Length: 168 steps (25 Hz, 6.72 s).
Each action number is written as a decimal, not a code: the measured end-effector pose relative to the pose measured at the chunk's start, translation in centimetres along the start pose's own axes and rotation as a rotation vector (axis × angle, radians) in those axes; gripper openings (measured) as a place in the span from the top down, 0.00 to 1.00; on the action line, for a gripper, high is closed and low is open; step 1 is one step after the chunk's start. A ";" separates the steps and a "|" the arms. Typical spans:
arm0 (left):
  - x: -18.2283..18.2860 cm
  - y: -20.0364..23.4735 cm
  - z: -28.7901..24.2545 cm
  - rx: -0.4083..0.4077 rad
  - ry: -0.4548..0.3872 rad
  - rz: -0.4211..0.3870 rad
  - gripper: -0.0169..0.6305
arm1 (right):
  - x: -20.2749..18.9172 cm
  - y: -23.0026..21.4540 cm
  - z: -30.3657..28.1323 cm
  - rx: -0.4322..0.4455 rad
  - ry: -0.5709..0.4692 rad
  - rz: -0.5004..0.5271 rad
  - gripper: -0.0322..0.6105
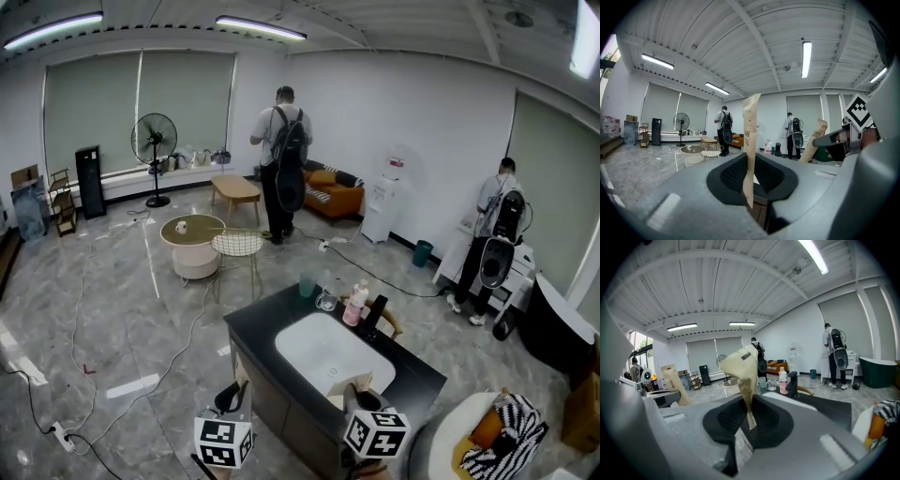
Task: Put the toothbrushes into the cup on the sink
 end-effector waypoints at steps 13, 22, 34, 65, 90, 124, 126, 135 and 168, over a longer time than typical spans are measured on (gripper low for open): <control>-0.2 0.3 -5.2 0.018 0.032 -0.038 0.90 | -0.6 -2.9 -5.2 0.019 0.012 -0.056 0.89; -1.3 0.9 -8.1 0.001 0.052 -0.015 0.90 | -1.4 -4.2 -7.1 -0.010 0.038 -0.073 0.89; -1.2 4.7 -17.5 -0.089 0.036 -0.007 0.90 | -0.1 -4.8 -13.7 -0.103 0.009 -0.080 0.89; -0.9 18.9 -40.6 -0.281 0.053 0.047 0.90 | 4.1 -1.7 -33.4 -0.335 0.006 -0.064 0.89; -3.4 18.3 -44.8 -0.284 0.125 0.088 0.90 | 3.5 -5.3 -36.5 -0.344 0.040 -0.118 0.89; -5.5 19.6 -43.4 -0.211 0.168 0.108 0.90 | 7.9 -8.4 -40.5 -0.325 -0.036 -0.091 0.89; -5.7 19.7 -43.3 -0.207 0.177 0.111 0.90 | 8.2 -8.7 -40.7 -0.331 -0.042 -0.095 0.89; -6.3 20.3 -43.1 -0.196 0.191 0.111 0.90 | 8.8 -9.8 -42.2 -0.346 -0.058 -0.105 0.89; -6.9 21.0 -45.1 -0.161 0.208 0.067 0.90 | 5.3 -12.6 -49.0 -0.372 0.016 -0.067 0.89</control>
Point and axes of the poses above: the fingertips, and each gripper's own axes: z backward along the fingers, y to its left, x out of its top, the point moved 8 cm from there along z, backward along the fingers, and after that the axes turned 7 degrees about -y, right-handed, at the moved point
